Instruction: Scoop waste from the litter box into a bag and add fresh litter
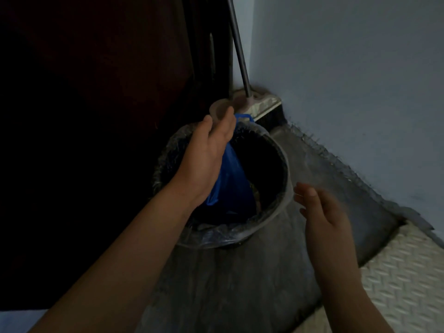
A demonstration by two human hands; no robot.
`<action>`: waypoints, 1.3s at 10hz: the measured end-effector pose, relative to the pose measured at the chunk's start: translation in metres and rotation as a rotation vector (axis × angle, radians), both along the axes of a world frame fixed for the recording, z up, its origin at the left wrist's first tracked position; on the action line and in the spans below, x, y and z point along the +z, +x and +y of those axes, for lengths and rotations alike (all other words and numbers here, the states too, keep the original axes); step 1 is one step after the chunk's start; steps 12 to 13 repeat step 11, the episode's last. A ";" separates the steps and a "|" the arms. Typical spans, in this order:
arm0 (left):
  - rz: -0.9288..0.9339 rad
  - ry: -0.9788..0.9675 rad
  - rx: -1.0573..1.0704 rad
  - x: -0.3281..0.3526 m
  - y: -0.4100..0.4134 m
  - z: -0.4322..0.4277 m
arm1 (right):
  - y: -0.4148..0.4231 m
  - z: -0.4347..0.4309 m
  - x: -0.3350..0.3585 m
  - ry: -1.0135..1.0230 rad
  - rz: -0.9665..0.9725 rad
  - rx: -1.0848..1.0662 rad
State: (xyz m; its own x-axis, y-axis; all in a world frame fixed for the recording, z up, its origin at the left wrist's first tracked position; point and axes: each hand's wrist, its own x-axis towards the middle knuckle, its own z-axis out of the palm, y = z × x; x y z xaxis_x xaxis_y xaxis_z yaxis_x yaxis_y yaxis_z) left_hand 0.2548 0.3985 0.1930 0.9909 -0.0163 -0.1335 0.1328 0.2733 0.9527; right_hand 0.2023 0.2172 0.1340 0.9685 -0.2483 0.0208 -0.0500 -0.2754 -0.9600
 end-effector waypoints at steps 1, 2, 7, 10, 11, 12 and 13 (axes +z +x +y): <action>0.011 -0.242 0.054 -0.002 0.004 0.003 | -0.004 0.009 0.011 -0.201 -0.225 0.113; 0.065 -0.493 0.035 -0.002 0.002 0.000 | -0.006 0.039 0.030 -0.496 -0.554 0.480; 0.079 -0.350 0.024 -0.005 0.003 0.006 | 0.020 0.053 0.017 -0.750 -0.244 0.600; 0.038 -0.086 0.051 -0.006 0.003 -0.008 | 0.015 0.023 0.007 -0.767 -0.163 0.587; 0.049 -0.070 0.056 -0.006 0.005 -0.028 | 0.010 -0.001 0.012 -0.618 -0.137 0.572; 0.049 -0.070 0.056 -0.006 0.005 -0.028 | 0.010 -0.001 0.012 -0.618 -0.137 0.572; 0.049 -0.070 0.056 -0.006 0.005 -0.028 | 0.010 -0.001 0.012 -0.618 -0.137 0.572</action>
